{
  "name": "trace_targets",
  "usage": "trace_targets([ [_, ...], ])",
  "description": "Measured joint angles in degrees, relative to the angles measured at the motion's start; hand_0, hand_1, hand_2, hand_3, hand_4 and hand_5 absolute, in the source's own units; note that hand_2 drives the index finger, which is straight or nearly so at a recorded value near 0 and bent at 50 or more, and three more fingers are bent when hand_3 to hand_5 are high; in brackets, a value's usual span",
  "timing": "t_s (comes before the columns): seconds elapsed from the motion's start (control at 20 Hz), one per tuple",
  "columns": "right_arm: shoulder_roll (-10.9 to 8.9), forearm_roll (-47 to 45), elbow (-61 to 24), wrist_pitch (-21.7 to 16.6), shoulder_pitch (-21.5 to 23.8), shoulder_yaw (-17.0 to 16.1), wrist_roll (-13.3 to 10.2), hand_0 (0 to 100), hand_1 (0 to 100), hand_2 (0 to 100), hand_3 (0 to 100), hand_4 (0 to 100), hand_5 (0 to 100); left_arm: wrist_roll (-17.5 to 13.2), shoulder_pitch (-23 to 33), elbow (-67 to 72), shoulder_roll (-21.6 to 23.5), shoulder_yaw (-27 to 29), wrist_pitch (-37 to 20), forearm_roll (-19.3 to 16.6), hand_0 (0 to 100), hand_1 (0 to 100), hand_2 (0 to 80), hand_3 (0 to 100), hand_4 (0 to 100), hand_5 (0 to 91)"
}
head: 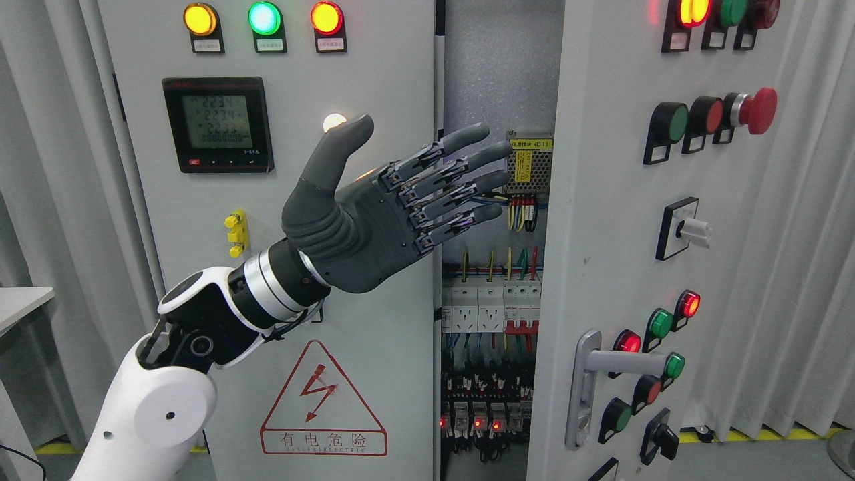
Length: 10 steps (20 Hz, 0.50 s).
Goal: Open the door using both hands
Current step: 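Raise the left hand and reach fingers into the gap between doors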
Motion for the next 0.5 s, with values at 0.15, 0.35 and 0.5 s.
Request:
trace_targets([
  [0.15,0.0,0.0,0.0,0.0,0.0,0.0,0.0,22,0,0,0,0,0,-0.03,-2.54,1.51,0.73,-3.63,-0.56,1.21,29,0,2.9,3,3,0.0],
  [0.35,0.0,0.0,0.0,0.0,0.0,0.0,-0.06,22,0,0,0,0,0,-0.06,-6.17,3.55,1.59,-8.72,-2.03,3.36,29,0,2.9,3,3,0.0],
  [0.5,0.0,0.0,0.0,0.0,0.0,0.0,-0.2,22,0,0,0,0,0,-0.06,-9.44,4.78,2.2,-12.95,-5.04,6.04,29,0,2.8,3,3,0.0],
])
